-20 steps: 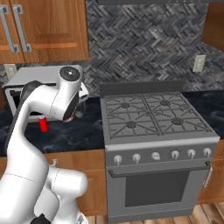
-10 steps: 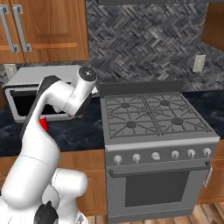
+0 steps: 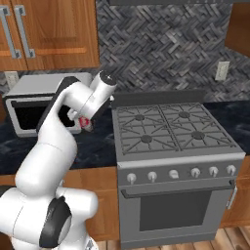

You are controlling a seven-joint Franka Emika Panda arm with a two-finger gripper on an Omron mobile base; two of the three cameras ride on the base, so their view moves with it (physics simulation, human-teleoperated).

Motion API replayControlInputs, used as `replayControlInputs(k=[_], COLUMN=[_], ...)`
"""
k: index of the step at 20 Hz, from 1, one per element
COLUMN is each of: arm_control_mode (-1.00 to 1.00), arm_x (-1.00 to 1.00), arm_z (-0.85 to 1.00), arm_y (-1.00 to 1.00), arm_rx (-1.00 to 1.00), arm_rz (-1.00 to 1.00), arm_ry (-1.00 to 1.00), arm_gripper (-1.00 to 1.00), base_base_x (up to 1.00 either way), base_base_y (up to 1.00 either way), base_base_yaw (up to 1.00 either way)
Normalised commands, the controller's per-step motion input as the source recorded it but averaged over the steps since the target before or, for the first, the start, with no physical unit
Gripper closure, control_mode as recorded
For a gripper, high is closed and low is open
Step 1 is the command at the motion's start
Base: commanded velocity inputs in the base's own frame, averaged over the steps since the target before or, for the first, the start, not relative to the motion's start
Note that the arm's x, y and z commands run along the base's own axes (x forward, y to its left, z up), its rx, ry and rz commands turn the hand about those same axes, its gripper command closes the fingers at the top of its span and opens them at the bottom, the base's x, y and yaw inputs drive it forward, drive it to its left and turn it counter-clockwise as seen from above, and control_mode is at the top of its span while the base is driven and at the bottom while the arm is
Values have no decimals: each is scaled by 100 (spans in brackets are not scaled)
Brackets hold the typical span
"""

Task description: Four empty soda cans are scattered around the kitchen. Gather all the cans and cluster them next to the stove for recycling.

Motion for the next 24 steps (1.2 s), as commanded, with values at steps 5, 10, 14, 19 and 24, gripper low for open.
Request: replayControlInputs(k=[5,10,14,19,24], arm_control_mode=[-100,-100,-100,-100,-100], arm_x=[33,30,13,13,5], arm_z=[-23,-21,-19,-22,-22], arm_y=[0,0,0,0,0], arm_rx=[0,0,0,0,0], arm_rz=[6,9,15,15,7], arm_ry=[7,1,0,0,-3], arm_gripper=[100,100,100,100,100], base_base_x=[0,0,0,0,0], base_base_y=[0,0,0,0,0], base_base_yaw=[0,0,0,0,0])
